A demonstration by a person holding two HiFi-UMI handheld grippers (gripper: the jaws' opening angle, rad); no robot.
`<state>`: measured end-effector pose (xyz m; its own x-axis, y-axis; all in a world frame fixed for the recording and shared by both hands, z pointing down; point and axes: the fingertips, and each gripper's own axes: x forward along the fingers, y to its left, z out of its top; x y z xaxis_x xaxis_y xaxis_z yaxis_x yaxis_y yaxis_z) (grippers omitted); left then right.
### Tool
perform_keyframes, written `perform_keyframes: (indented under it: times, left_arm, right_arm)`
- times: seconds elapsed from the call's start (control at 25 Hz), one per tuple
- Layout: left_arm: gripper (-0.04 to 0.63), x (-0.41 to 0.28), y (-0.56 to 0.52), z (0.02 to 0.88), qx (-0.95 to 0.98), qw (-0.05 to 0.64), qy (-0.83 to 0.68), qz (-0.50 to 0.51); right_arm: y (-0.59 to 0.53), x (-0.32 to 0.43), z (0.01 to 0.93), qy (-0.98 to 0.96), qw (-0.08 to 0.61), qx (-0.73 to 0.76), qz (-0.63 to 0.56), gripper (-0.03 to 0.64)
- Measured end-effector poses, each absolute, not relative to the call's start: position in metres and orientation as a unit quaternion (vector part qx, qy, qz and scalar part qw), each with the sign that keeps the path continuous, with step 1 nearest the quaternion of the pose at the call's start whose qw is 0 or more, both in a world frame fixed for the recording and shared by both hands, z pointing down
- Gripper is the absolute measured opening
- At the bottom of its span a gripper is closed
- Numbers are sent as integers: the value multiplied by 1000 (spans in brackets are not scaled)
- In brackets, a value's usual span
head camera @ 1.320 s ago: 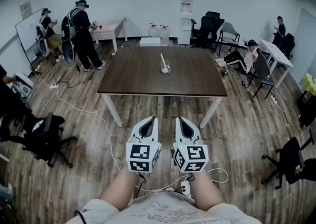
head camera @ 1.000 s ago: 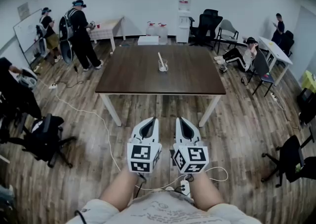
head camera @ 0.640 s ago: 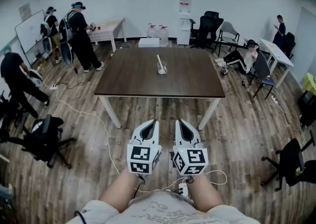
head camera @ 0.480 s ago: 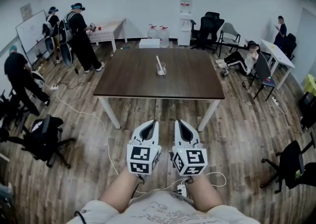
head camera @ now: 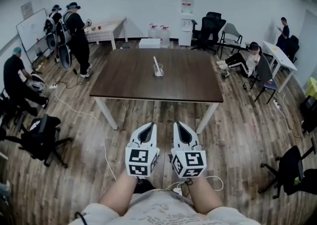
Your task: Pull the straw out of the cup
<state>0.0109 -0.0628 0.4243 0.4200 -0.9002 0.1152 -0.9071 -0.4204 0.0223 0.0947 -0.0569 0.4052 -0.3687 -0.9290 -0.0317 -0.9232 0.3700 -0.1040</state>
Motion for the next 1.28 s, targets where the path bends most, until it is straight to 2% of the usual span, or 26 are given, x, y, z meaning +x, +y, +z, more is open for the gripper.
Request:
perform_keyframes:
  times: [0.64,1.28]
  left_arm:
    - [0,18,-181,442,851,43,-522,34]
    - [0,-22,-401,443,854,79,-515,18]
  right_arm:
    - [-169,103,424,821,38,-569,-27,12]
    - [-395,66,423,810,19,-585,-42,12]
